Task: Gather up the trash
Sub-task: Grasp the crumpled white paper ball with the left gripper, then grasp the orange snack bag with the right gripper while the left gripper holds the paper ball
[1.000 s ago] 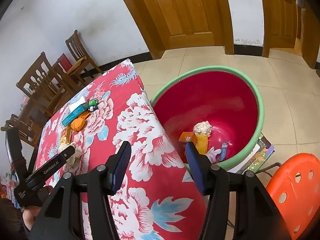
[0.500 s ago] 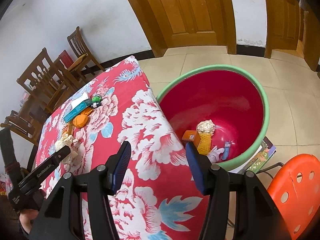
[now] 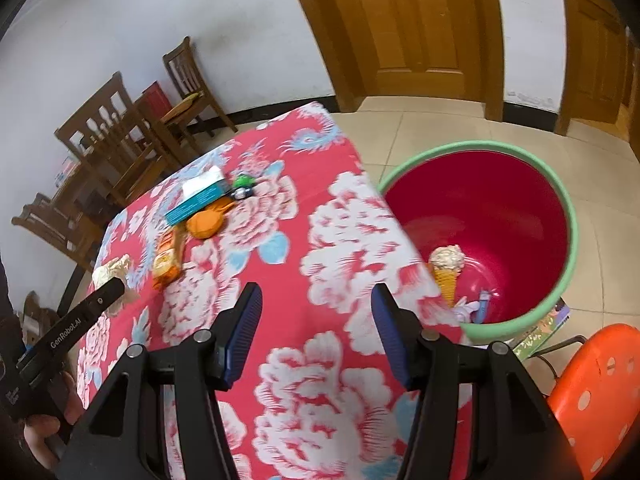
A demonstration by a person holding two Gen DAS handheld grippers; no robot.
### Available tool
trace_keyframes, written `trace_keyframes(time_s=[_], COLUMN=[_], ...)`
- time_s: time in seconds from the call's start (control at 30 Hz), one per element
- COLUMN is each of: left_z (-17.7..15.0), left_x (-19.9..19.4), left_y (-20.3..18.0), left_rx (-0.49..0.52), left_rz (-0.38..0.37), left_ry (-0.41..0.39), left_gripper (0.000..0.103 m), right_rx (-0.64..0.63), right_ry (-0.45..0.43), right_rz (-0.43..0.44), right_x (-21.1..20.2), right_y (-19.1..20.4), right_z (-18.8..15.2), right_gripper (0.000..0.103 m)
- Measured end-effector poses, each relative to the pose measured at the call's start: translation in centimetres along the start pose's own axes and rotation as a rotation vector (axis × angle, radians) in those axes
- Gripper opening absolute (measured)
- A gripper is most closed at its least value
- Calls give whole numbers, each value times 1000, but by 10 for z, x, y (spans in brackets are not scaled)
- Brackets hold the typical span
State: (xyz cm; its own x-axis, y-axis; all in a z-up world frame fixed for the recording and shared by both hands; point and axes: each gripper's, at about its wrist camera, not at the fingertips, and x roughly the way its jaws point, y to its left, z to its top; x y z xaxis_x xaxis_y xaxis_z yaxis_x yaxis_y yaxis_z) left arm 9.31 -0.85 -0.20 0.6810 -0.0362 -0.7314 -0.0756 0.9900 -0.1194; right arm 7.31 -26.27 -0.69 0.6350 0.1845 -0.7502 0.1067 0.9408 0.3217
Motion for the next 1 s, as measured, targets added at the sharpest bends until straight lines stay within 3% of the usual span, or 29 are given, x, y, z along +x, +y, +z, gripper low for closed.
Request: trace_keyframes(time_s=[0.4, 1.0], left_z=[9, 15], left_x=[0, 20], left_y=[48, 106], left_rx=[-20, -112], left_rz=[67, 145], left_ry=[-16, -9], left_gripper=[40, 40], right_rx=[-85, -198], right_ry=[11, 109], right_rz=[46, 102], right_x=[15, 86], right_y=[62, 150], right_z=[2, 2], right_gripper=[58, 58])
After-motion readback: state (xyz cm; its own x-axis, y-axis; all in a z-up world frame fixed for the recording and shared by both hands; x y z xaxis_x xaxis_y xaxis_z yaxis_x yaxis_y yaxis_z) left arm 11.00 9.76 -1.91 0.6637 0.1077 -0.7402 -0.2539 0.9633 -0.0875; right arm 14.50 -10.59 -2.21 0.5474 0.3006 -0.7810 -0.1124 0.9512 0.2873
